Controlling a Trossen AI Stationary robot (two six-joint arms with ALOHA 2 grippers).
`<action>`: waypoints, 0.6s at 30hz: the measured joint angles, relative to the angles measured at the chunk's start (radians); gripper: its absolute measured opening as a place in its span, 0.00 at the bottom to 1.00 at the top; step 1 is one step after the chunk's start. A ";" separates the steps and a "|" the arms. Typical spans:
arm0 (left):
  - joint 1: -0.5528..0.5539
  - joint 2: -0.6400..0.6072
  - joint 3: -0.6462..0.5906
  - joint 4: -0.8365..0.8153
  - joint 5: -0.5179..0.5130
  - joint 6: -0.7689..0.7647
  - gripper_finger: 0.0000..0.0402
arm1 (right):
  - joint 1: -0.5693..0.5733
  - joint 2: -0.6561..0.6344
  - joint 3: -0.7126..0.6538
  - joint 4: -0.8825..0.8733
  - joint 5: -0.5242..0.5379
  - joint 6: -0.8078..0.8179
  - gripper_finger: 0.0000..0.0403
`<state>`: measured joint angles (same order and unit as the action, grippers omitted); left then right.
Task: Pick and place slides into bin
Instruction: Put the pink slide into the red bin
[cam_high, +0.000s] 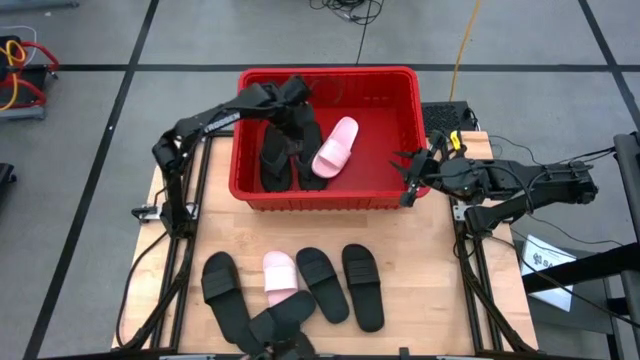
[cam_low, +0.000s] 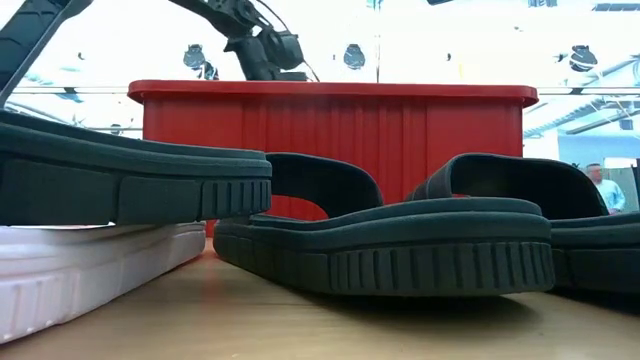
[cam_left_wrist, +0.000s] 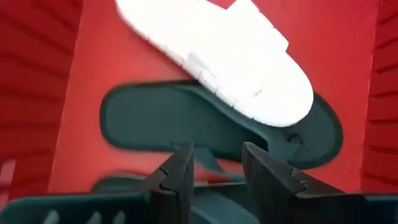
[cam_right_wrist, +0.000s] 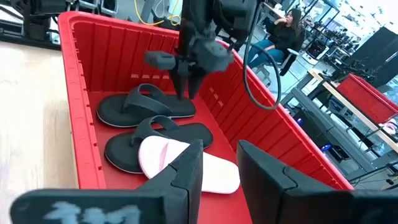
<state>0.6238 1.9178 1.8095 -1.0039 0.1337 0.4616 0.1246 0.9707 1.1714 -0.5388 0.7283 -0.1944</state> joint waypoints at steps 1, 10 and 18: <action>-0.011 0.011 0.000 0.019 0.000 0.011 0.32 | 0.000 0.000 0.000 0.000 0.000 0.000 0.22; -0.104 0.052 -0.011 0.113 -0.021 0.289 0.32 | 0.000 0.000 0.000 0.031 0.002 0.000 0.22; -0.135 0.054 -0.129 0.210 -0.068 0.340 0.32 | -0.001 0.000 0.000 0.050 0.003 -0.006 0.22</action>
<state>0.4884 1.9716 1.6801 -0.7934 0.0657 0.8011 0.1238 0.9710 1.1713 -0.4892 0.7315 -0.2000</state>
